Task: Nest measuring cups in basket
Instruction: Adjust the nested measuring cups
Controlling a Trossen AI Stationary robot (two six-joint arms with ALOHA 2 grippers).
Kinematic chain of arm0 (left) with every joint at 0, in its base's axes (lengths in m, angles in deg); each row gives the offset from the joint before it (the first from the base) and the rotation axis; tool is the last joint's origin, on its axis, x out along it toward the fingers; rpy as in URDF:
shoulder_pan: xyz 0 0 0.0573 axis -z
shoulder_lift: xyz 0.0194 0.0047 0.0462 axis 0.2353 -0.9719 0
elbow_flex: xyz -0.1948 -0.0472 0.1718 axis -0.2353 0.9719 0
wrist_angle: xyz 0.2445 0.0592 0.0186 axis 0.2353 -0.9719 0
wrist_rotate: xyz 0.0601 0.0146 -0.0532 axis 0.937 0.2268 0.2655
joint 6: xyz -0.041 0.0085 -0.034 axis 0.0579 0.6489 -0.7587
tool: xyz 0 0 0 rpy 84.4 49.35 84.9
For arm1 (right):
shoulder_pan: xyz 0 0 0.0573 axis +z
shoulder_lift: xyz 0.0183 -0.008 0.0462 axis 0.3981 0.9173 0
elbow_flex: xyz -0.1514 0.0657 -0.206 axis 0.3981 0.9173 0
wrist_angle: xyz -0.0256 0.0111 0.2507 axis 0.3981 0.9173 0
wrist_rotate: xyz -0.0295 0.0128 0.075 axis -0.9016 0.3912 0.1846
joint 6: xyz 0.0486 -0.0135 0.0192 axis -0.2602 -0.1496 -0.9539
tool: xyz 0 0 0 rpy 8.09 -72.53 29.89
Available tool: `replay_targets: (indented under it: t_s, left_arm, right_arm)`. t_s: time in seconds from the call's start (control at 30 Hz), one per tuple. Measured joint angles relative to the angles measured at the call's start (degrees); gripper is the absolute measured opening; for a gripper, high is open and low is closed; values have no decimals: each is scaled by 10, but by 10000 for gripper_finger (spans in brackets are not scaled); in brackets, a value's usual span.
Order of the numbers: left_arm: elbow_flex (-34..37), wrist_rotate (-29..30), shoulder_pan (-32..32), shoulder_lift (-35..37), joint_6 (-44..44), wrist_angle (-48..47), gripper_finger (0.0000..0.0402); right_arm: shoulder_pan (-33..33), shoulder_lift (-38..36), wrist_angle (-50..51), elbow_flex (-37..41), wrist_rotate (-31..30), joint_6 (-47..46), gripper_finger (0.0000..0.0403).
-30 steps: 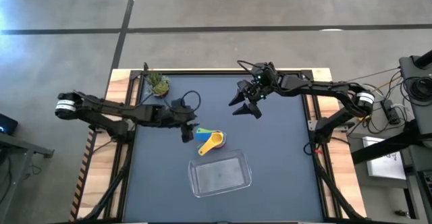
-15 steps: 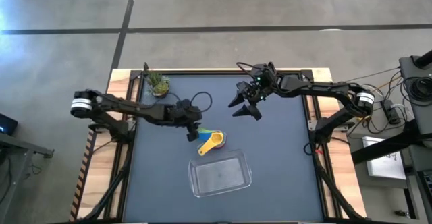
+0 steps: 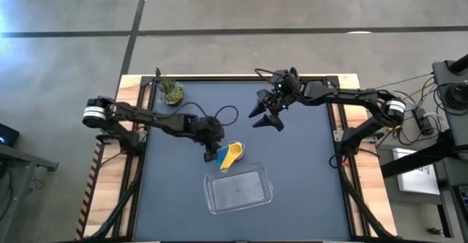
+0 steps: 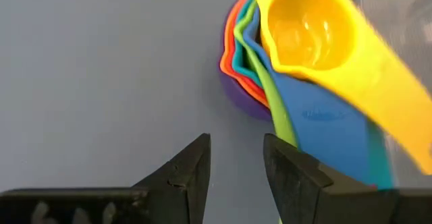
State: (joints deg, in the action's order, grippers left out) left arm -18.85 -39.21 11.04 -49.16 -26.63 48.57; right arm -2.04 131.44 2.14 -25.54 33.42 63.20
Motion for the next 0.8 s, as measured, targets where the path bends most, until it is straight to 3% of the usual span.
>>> replay_targets:
  t_s: [0.43, 0.8]
  left_arm:
    - [0, -3, 12, 55, -46, 19, 120]
    - [1, -157, 34, 55, 46, 108, 99]
  right_arm:
    - [0, 0, 8, 0, -14, 6, 249]
    - [0, 0, 3, 0, -15, 7, 249]
